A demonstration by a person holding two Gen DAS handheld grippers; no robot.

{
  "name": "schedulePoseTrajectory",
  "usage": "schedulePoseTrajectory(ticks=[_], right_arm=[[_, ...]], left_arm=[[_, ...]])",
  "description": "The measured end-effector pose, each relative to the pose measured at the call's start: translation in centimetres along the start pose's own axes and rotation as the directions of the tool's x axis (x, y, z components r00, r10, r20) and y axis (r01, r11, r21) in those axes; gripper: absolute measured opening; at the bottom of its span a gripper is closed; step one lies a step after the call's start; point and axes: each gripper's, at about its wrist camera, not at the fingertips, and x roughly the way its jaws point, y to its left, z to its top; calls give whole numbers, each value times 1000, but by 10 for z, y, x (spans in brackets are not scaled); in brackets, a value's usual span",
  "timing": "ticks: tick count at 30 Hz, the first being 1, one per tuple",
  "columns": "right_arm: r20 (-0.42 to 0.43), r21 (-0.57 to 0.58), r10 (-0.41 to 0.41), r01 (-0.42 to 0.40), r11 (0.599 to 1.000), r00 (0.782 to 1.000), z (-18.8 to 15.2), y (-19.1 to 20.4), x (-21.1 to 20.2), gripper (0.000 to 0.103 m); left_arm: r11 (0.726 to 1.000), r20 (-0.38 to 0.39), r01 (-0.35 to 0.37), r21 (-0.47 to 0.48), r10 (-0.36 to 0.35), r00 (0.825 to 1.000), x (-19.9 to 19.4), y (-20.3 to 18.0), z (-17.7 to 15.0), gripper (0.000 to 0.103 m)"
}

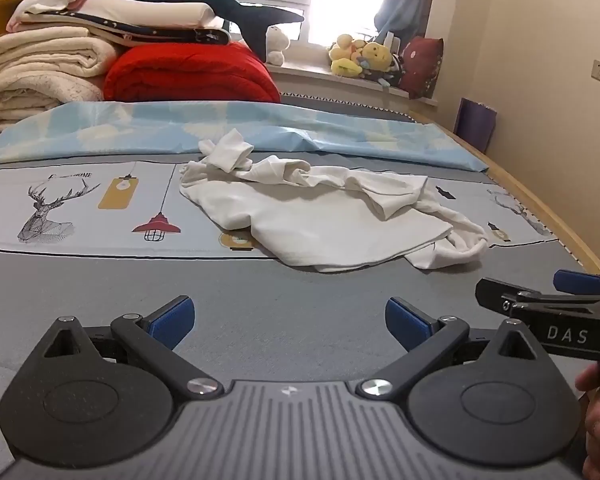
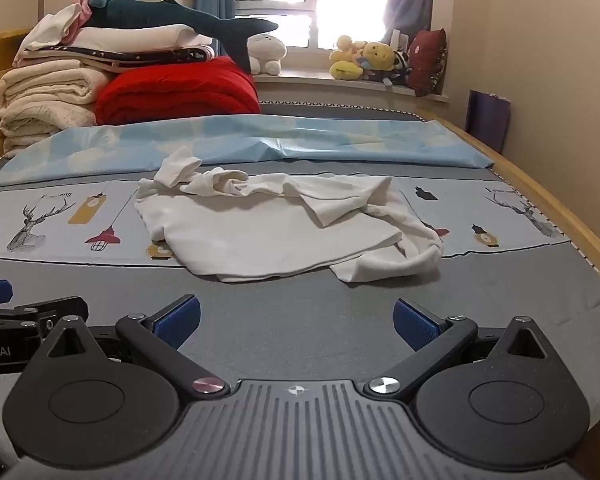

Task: Fold small clothes
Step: 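Move both grippers toward the crumpled white T-shirt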

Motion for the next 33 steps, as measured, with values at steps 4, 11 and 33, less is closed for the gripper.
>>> schedulePoseTrajectory(ticks=[4, 11, 33], right_arm=[[-1, -6, 2, -2, 1000, 1000, -1, 2, 1, 102], [-5, -11, 3, -3, 1000, 1000, -1, 3, 1, 102], [-3, -18, 6, -6, 1000, 1000, -1, 7, 1, 101]], left_arm=[[1000, 3, 7, 1, -7, 1000, -1, -2, 0, 102], [1000, 7, 7, 7, -7, 1000, 1, -2, -2, 102], [1000, 8, 6, 13, -6, 1000, 0, -3, 0, 102]])
